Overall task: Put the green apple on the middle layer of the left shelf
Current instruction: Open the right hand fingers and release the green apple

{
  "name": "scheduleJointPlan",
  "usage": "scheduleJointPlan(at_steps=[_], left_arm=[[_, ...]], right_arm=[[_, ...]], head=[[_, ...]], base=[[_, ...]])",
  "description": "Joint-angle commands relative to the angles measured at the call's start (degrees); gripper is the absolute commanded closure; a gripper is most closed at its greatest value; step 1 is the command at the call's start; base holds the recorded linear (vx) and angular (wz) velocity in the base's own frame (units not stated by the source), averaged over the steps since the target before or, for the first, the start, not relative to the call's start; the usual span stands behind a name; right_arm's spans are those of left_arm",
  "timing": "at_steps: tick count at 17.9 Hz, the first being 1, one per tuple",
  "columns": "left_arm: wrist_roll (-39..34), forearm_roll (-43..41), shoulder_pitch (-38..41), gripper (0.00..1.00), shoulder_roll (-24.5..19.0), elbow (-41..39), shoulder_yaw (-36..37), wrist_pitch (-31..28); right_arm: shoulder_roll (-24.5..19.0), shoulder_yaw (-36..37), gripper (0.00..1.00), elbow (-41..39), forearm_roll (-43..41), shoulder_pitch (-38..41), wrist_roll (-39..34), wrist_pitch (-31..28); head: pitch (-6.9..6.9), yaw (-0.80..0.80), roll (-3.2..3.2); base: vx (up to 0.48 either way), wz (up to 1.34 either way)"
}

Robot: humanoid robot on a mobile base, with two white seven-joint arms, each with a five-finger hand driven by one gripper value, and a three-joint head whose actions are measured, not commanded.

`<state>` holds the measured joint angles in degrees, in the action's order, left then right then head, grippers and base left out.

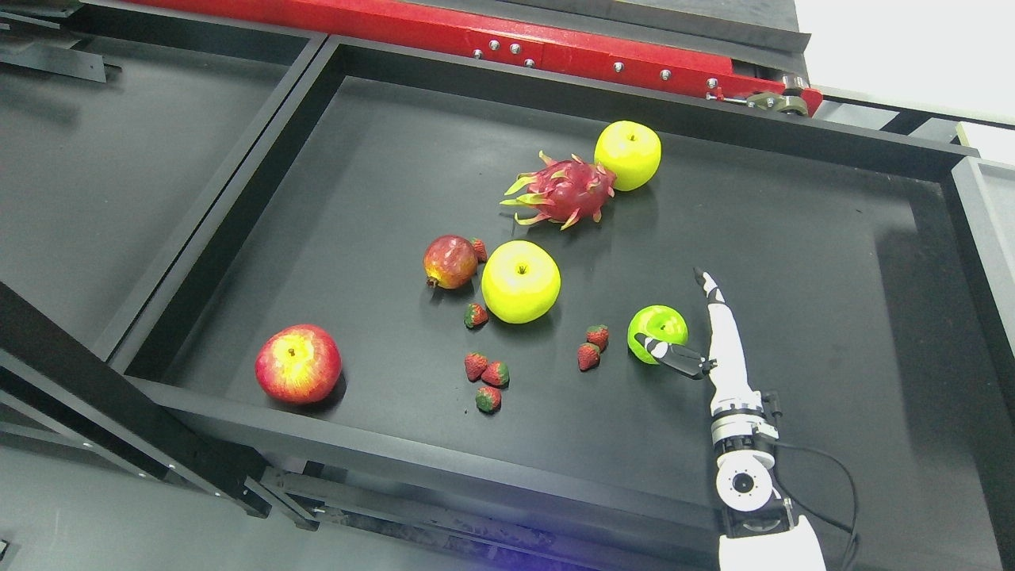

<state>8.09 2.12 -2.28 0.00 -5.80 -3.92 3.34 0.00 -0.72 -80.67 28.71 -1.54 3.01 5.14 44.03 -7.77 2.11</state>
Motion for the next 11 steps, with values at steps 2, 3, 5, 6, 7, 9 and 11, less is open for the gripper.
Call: scheduleJointPlan(at_steps=[2,3,5,6,7,9,11], left_arm=[[0.0,0.0,0.0,0.00,-1.0,0.0,0.0,0.0],[0.0,0.0,0.0,0.00,-1.0,0.0,0.0,0.0],[0.0,0.0,0.0,0.00,-1.0,0.0,0.0,0.0],[0.0,0.0,0.0,0.00,-1.0,0.0,0.0,-0.1],[0.0,0.0,0.0,0.00,-1.0,0.0,0.0,0.0],[0.0,0.0,0.0,0.00,-1.0,0.0,0.0,0.0],[0.0,0.0,0.0,0.00,-1.0,0.0,0.0,0.0]], right_arm=[[1.0,0.8,0.00,-5.7,-0.5,1.4,0.2,4.1],[1.0,0.7,0.00,-6.9,-0.5,2.2,0.2,6.4],[1.0,0.7,0.00,-10.6,-0.6,3.5,0.2,7.9],[1.0,0.7,0.00,-12.1,-0.6,3.9,0.2,8.0],[1.0,0.6,0.00,-13.4,-0.6,4.4,0.2,8.0],[1.0,0.5,0.00,-14.8,-0.7,5.1,0.2,7.7],[1.0,-1.4,0.00,-15.7,-0.6,7.2,0.6,7.2]], head=[[0.00,0.00,0.00],[0.00,0.00,0.00],[0.00,0.00,0.00],[0.00,0.00,0.00],[0.00,0.00,0.00],[0.00,0.00,0.00],[0.00,0.00,0.00]], base=[[0.000,0.00],[0.000,0.00],[0.000,0.00],[0.000,0.00],[0.000,0.00],[0.000,0.00],[0.000,0.00]])
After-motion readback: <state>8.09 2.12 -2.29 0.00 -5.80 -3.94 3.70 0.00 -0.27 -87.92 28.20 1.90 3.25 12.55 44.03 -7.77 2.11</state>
